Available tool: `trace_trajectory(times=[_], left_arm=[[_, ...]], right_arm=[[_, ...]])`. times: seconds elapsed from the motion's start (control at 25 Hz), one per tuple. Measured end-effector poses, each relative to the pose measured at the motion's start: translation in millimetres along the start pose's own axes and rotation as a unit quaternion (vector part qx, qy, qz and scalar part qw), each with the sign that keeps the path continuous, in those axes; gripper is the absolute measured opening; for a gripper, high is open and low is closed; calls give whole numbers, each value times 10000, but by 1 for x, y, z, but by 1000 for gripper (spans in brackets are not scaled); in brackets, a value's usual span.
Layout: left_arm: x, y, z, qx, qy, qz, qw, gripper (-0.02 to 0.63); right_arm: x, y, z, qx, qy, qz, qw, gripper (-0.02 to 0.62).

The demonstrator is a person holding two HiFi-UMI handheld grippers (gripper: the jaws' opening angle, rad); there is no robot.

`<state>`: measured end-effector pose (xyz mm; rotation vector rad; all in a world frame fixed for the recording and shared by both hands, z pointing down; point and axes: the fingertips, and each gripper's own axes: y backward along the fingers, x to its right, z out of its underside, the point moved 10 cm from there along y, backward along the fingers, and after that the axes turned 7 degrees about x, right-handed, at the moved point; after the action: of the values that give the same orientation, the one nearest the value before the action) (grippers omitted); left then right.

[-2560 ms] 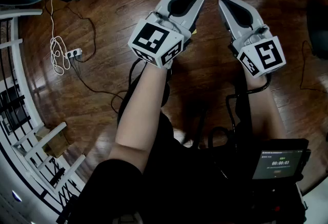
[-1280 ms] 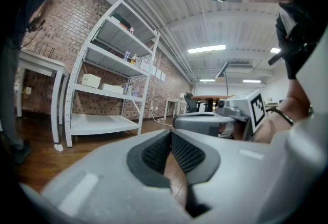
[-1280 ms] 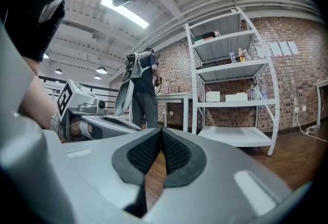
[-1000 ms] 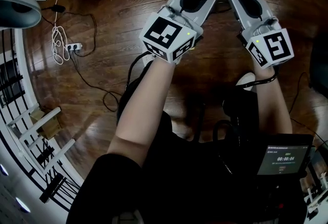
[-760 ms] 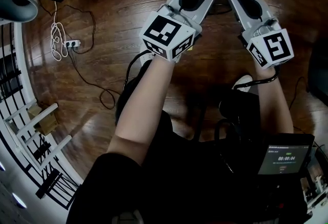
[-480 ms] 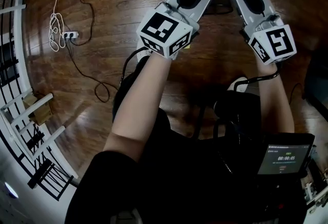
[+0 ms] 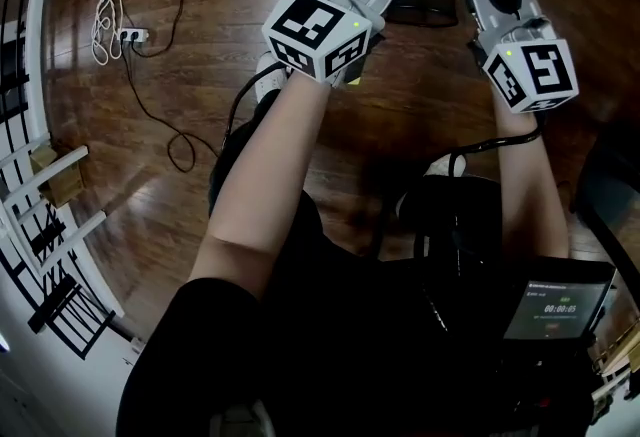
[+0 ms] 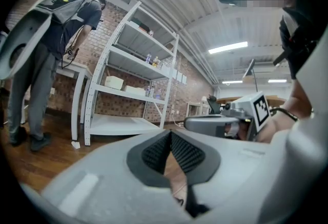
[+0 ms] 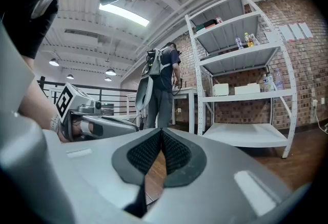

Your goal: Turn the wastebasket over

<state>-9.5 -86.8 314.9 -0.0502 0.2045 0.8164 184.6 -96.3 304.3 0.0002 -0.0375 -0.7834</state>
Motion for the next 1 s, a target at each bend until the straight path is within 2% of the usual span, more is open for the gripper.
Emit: trace_trajectory(times=[0.12,0.28,0.52,0.68,0.8,1.0], left_arm=[[0,-9,-4,6,0,-98,10000,3],[1,-13,-24,171,-153,-32,9997,3],[3,-9,-13,38,-315,10,9995,3],[4,-12,-12,77,-242,120,9996,3],[1,-15,-12,125,-170,113,9997,3],[-8,-15,13,56,-146,157,9998,3]], right_arm=[[9,3,3,49,-110,46,9999,11],[13,-5,8,70,-471,254,9985,11],[9,-11,8,85,-672,378,9970,11],[17,-3,32,5,-1195,691,9904,12],[26,1,66,-109,-1779,1113,9777,12],[23,13,164,-341,-3018,1910,9334,27]])
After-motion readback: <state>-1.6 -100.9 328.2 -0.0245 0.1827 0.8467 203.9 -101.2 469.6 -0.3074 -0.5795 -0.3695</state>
